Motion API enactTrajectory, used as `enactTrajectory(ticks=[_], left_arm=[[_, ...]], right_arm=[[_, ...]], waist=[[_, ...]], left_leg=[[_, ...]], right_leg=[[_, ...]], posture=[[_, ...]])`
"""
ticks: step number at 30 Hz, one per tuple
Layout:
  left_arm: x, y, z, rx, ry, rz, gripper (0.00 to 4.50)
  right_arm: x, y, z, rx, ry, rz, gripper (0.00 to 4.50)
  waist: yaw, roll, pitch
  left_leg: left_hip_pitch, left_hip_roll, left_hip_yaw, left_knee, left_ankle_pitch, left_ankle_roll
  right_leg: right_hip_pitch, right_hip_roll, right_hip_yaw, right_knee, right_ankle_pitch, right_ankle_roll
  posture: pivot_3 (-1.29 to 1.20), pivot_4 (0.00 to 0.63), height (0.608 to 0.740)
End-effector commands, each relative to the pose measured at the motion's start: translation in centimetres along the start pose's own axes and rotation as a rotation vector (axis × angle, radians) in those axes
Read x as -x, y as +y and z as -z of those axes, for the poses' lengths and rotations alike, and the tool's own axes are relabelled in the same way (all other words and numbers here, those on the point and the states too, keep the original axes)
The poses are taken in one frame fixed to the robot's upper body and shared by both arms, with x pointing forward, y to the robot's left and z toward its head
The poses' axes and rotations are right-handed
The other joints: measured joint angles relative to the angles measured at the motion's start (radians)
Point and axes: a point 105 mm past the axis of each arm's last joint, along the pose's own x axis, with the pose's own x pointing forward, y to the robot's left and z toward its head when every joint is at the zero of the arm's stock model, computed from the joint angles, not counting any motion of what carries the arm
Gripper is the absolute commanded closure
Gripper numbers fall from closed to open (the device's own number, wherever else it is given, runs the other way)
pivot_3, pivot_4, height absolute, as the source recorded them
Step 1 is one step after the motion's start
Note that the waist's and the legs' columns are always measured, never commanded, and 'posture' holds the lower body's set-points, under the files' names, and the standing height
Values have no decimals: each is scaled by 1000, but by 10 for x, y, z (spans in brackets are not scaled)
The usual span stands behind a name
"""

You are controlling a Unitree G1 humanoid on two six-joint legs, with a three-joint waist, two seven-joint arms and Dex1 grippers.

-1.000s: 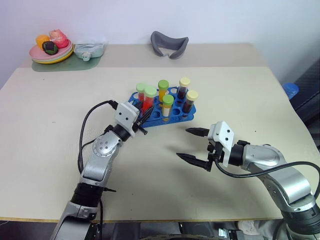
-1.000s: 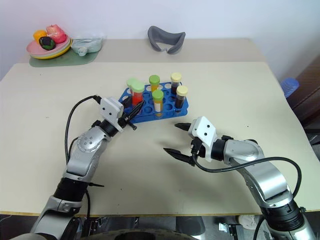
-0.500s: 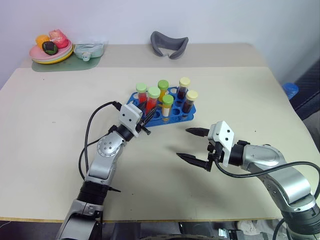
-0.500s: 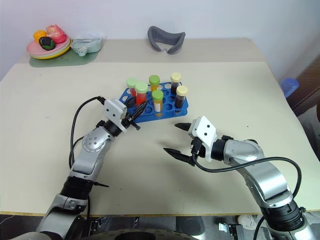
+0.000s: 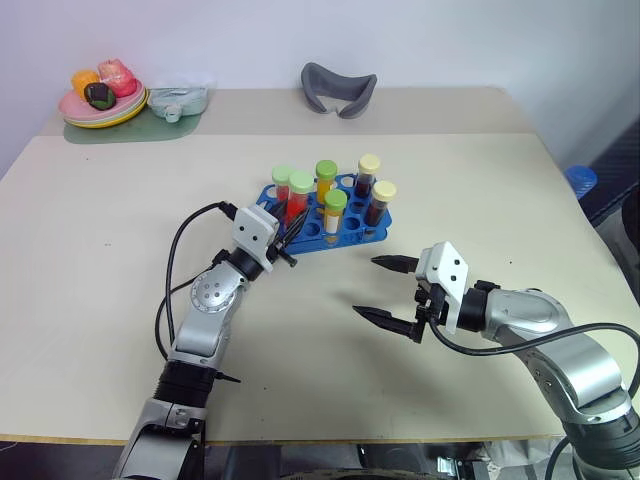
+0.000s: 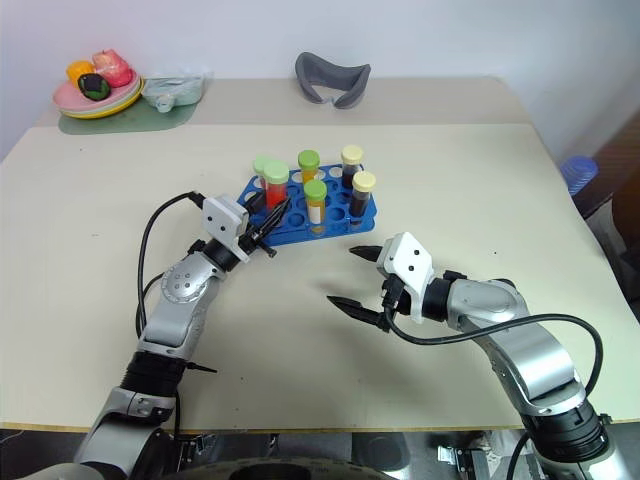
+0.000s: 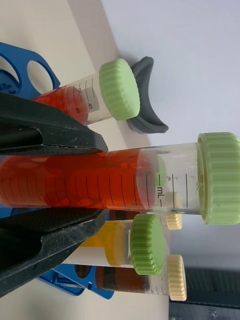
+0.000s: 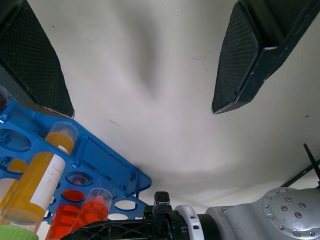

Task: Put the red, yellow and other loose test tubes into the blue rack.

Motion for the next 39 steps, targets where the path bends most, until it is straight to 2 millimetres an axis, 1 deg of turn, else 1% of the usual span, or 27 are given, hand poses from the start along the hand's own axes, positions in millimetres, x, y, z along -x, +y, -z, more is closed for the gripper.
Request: enactTrajectory(ticks=[1, 6, 12, 26, 30, 35, 38, 39], left_arm=[[4, 3, 0, 5, 6, -11, 3733], [5, -2, 0, 53, 9, 4, 3733], [8, -4, 3, 62, 24, 5, 3733], [5, -2, 8, 61, 27, -17, 3733], [6, 1, 11, 100, 16, -53, 3733], [8, 2, 14, 99, 16, -66, 3733], [9, 4, 16, 109, 19, -89, 2196], [9, 5, 16, 109, 16, -94, 1770]], right_arm=[[0, 0, -10, 42, -32, -4, 0], [-1, 1, -9, 43, -34, -8, 0], [-2, 1, -9, 42, -34, -8, 0], [-2, 2, -9, 41, -34, -5, 0], [-2, 1, -9, 42, -35, -4, 0], [-3, 2, -9, 42, -35, -5, 0], [-2, 2, -9, 42, -34, -5, 0], [-2, 2, -9, 42, -34, -5, 0]], waist=[[0, 0, 0], [0, 0, 0], [1, 0, 0], [0, 0, 0], [2, 0, 0], [1, 0, 0], [1, 0, 0], [1, 0, 0]], left_leg=[[0, 0, 0, 0, 0, 0], [0, 0, 0, 0, 0, 0], [0, 0, 0, 0, 0, 0], [0, 0, 0, 0, 0, 0], [0, 0, 0, 0, 0, 0], [0, 0, 0, 0, 0, 0], [0, 0, 0, 0, 0, 0], [0, 0, 0, 0, 0, 0]], right_leg=[[0, 0, 0, 0, 0, 0], [0, 0, 0, 0, 0, 0], [0, 0, 0, 0, 0, 0], [0, 0, 0, 0, 0, 0], [0, 0, 0, 0, 0, 0], [0, 0, 0, 0, 0, 0], [0, 0, 0, 0, 0, 0], [0, 0, 0, 0, 0, 0]], posture=[[0, 150, 740], [0, 150, 740], [0, 150, 740], [0, 150, 740], [0, 150, 740], [0, 150, 740], [0, 150, 740], [0, 150, 740]])
